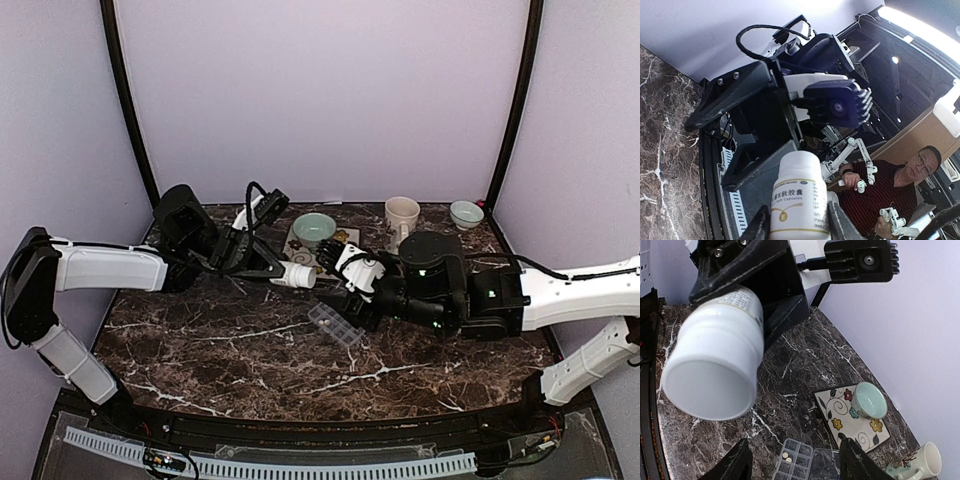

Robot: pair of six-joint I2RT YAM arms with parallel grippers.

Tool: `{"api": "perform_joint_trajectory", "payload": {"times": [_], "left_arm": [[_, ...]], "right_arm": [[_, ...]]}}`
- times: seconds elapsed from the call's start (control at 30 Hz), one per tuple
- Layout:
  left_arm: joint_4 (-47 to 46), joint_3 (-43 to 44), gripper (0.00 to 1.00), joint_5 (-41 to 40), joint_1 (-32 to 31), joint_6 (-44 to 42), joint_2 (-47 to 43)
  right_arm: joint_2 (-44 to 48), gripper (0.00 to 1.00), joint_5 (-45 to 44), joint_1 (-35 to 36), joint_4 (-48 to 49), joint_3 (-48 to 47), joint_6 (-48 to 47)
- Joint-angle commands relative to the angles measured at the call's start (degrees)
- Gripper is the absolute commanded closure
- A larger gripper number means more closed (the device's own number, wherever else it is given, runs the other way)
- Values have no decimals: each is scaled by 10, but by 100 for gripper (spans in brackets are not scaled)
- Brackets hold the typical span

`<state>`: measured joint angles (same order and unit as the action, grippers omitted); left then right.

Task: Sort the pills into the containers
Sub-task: Unscrew the lid of the pill bottle.

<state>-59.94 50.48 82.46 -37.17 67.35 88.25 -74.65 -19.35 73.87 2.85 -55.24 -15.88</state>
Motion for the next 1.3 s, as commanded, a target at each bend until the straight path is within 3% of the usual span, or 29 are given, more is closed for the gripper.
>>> {"api": "perform_joint_trajectory", "payload": {"times": [0.0, 0.2, 0.33, 0.4, 0.7, 1.0, 1.27], "left_arm": [[-39, -7, 100, 19, -3, 2, -20], [13, -3, 100, -6, -2, -57, -24], [202, 14, 100, -59, 1, -213, -48], [248, 19, 100, -89, 1, -265, -58], [244, -8, 100, -190, 1, -346, -83], [321, 11, 100, -244, -3, -445, -96], [362, 29, 100, -257, -7, -492, -97]], "right_arm": [[15, 39, -10, -1, -9, -2, 20], [47, 39, 2, -1, -16, 0, 66], [75, 38, 10, -8, -19, 3, 142], [87, 39, 33, -24, -21, 1, 201], [119, 57, 170, -123, -8, 11, 458], [69, 59, 370, -191, 41, -6, 643], [29, 59, 448, -209, 70, -25, 719]]}}
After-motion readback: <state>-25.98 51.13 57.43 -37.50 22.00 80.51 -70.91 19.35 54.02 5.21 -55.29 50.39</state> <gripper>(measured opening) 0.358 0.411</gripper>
